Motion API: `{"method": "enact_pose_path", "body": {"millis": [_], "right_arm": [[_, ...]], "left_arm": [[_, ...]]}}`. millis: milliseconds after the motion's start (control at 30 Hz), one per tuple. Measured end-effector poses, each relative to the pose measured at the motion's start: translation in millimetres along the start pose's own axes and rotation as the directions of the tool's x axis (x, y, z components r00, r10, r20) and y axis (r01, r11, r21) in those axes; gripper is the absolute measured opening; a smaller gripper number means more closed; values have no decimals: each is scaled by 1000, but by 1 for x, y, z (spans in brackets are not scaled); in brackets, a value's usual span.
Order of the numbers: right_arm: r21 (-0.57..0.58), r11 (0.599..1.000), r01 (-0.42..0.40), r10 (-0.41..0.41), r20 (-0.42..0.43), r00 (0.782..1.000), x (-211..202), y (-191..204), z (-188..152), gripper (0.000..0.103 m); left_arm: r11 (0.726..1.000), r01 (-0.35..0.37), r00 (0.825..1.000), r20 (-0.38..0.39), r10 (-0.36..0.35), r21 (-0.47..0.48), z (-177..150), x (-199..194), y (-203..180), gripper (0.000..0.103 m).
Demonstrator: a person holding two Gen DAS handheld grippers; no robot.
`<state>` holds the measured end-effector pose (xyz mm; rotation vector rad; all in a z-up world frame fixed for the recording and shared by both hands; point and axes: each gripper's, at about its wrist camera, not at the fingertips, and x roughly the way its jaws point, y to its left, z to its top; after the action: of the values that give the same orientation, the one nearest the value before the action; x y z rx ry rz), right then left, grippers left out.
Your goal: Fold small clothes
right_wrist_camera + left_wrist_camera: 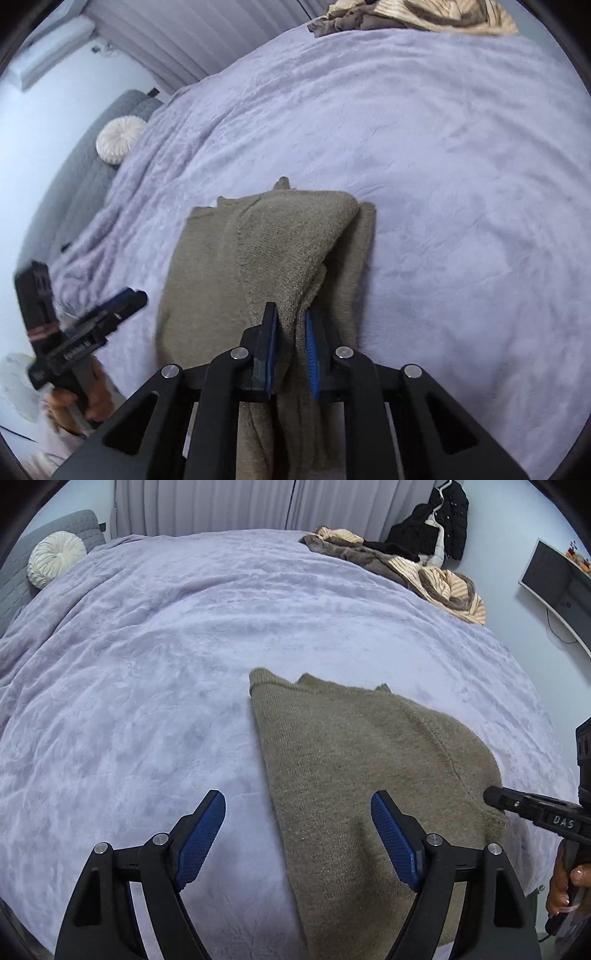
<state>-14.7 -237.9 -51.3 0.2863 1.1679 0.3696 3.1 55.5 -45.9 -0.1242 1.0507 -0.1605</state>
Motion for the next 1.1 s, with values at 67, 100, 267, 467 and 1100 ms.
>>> {"method": "enact_pose_path", "body": {"millis": [67,100,267,467,1100], "right_arm": [[79,997,-5,11,-81,997,25,-23,-14,15],[133,990,-40,51,-78,996,30,-33,-20,15],[288,917,-275,264,76,961,9,-69,-18,34],[451,774,-443,435,130,891,49,-104,12,64],[225,952,-209,181,138,974,-9,-71,-3,16]], "left_arm": [[998,-4,998,-63,7,60,-8,23,-16,82],[996,-14,997,-78,21,89,-16,33,-23,82],[993,-43,997,-57,50,112,-18,33,-34,83],[994,-58,995,-71,65,91,-12,36,-36,85],[998,-60,997,-54,60,8,-10,22,-6,98]]}}
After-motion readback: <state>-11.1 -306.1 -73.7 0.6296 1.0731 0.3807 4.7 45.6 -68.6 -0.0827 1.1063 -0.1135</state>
